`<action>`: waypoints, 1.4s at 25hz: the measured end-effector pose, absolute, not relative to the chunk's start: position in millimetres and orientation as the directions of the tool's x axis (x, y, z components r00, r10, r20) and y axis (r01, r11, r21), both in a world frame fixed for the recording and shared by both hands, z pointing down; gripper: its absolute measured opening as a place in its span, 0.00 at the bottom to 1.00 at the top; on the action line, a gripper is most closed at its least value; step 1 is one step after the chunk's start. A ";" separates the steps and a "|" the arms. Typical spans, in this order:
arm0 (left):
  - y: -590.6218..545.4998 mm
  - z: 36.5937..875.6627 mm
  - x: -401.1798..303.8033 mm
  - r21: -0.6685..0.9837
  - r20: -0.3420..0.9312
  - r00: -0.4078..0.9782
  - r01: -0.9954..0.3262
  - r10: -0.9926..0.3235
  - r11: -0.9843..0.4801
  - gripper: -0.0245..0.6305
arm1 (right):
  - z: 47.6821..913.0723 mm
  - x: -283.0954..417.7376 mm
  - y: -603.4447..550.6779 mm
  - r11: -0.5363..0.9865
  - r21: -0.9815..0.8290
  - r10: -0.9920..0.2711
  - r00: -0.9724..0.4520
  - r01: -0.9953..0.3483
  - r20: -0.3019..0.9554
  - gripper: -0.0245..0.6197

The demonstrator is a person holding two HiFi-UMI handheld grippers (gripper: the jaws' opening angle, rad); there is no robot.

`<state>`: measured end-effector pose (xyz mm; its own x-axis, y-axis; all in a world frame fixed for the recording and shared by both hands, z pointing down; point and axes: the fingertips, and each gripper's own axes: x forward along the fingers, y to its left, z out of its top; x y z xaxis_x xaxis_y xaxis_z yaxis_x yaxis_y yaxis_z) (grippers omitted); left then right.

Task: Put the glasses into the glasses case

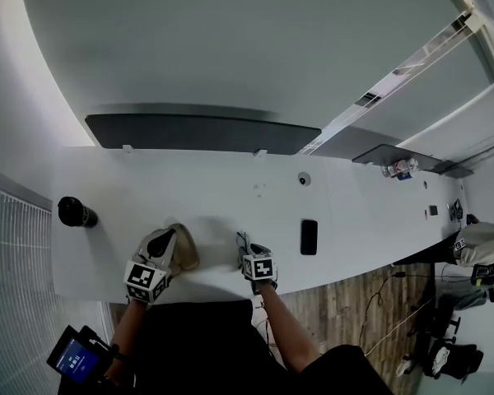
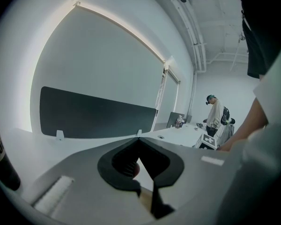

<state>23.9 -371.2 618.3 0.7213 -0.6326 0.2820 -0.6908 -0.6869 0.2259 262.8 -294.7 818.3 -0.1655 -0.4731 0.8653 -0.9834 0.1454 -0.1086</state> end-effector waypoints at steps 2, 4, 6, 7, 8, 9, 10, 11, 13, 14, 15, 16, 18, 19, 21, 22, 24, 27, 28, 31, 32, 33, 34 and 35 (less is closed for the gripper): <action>-368.4 620.7 27.4 0.231 0.279 0.729 -0.683 -0.626 -0.693 0.05 | 828.3 266.8 -293.7 0.122 -0.122 -0.440 -0.164 -0.985 0.883 0.29; -364.4 620.2 32.1 0.231 0.272 0.737 -0.674 -0.618 -0.702 0.05 | 838.0 268.4 -293.3 0.130 -0.123 -0.409 -0.166 -0.984 0.897 0.29; -361.7 620.4 33.6 0.207 0.275 0.739 -0.670 -0.615 -0.713 0.05 | 845.8 267.1 -294.2 0.151 -0.111 -0.389 -0.163 -0.982 0.907 0.29; -359.3 624.7 35.3 0.194 0.281 0.743 -0.664 -0.608 -0.722 0.05 | 847.2 268.7 -293.5 0.160 -0.100 -0.385 -0.155 -0.982 0.910 0.29; -355.7 630.4 38.8 0.187 0.287 0.750 -0.653 -0.595 -0.734 0.05 | 846.6 271.8 -291.6 0.165 -0.086 -0.381 -0.144 -0.983 0.913 0.29; -352.3 634.2 43.7 0.191 0.291 0.762 -0.639 -0.579 -0.745 0.05 | 844.3 275.1 -289.0 0.164 -0.074 -0.376 -0.132 -0.984 0.917 0.29; -350.4 634.8 48.8 0.203 0.290 0.774 -0.624 -0.562 -0.754 0.05 | 841.7 277.8 -287.0 0.156 -0.067 -0.370 -0.122 -0.985 0.921 0.29; -350.1 633.7 52.9 0.215 0.288 0.786 -0.610 -0.547 -0.763 0.05 | 840.1 279.6 -286.7 0.145 -0.064 -0.368 -0.114 -0.987 0.923 0.29; -352.0 631.8 56.3 0.221 0.286 0.799 -0.591 -0.528 -0.776 0.05 | 840.6 280.2 -290.2 0.126 -0.062 -0.371 -0.105 -0.990 0.923 0.29; -352.1 631.8 55.4 0.218 0.287 0.801 -0.589 -0.525 -0.778 0.05 | 841.9 278.5 -292.0 0.124 -0.062 -0.371 -0.104 -0.990 0.923 0.29; -351.0 631.8 52.5 0.216 0.288 0.800 -0.590 -0.527 -0.778 0.05 | 843.1 275.5 -292.9 0.127 -0.061 -0.369 -0.104 -0.990 0.924 0.29; -348.5 631.5 47.6 0.216 0.287 0.797 -0.594 -0.531 -0.775 0.05 | 843.6 271.2 -292.5 0.133 -0.060 -0.366 -0.106 -0.989 0.925 0.29; -343.6 631.0 35.0 0.217 0.281 0.792 -0.603 -0.542 -0.768 0.05 | 845.8 261.2 -291.3 0.149 -0.060 -0.362 -0.111 -0.987 0.926 0.29; -343.6 631.6 30.6 0.216 0.278 0.790 -0.606 -0.547 -0.765 0.05 | 847.6 258.1 -292.5 0.156 -0.059 -0.361 -0.113 -0.986 0.926 0.28; -347.3 631.9 29.5 0.214 0.275 0.787 -0.610 -0.552 -0.763 0.05 | 848.2 258.2 -296.1 0.165 -0.054 -0.356 -0.111 -0.985 0.928 0.28; -348.4 631.1 30.8 0.213 0.275 0.786 -0.611 -0.553 -0.762 0.05 | 847.4 259.1 -296.4 0.172 -0.049 -0.354 -0.108 -0.984 0.929 0.26; -346.3 627.0 31.5 0.208 0.273 0.786 -0.611 -0.554 -0.764 0.05 | 844.8 258.5 -292.8 0.189 -0.037 -0.354 -0.103 -0.981 0.930 0.21; -334.9 610.3 25.0 0.200 0.268 0.785 -0.613 -0.559 -0.765 0.05 | 832.5 251.4 -281.2 0.200 -0.037 -0.353 -0.108 -0.979 0.929 0.20; -331.6 606.6 21.6 0.199 0.268 0.782 -0.616 -0.563 -0.762 0.05 | 829.5 248.2 -278.0 0.201 -0.048 -0.348 -0.117 -0.978 0.930 0.20; -329.7 615.9 13.2 0.206 0.276 0.767 -0.635 -0.579 -0.744 0.05 | 834.2 243.2 -272.8 0.179 -0.108 -0.325 -0.162 -0.978 0.932 0.20; -330.4 620.6 10.3 0.210 0.279 0.762 -0.642 -0.584 -0.737 0.05 | 835.8 242.5 -271.9 0.162 -0.129 -0.326 -0.176 -0.978 0.929 0.20; -331.4 623.8 6.4 0.214 0.282 0.755 -0.651 -0.592 -0.728 0.05 | 835.7 240.5 -271.8 0.148 -0.148 -0.331 -0.190 -0.978 0.924 0.20; -333.0 625.1 1.4 0.217 0.283 0.746 -0.662 -0.602 -0.718 0.05 | 833.9 236.7 -272.6 0.144 -0.163 -0.341 -0.203 -0.976 0.918 0.19; -335.2 624.3 -4.3 0.221 0.282 0.736 -0.674 -0.616 -0.705 0.05 | 830.9 231.5 -274.3 0.150 -0.173 -0.351 -0.216 -0.973 0.911 0.19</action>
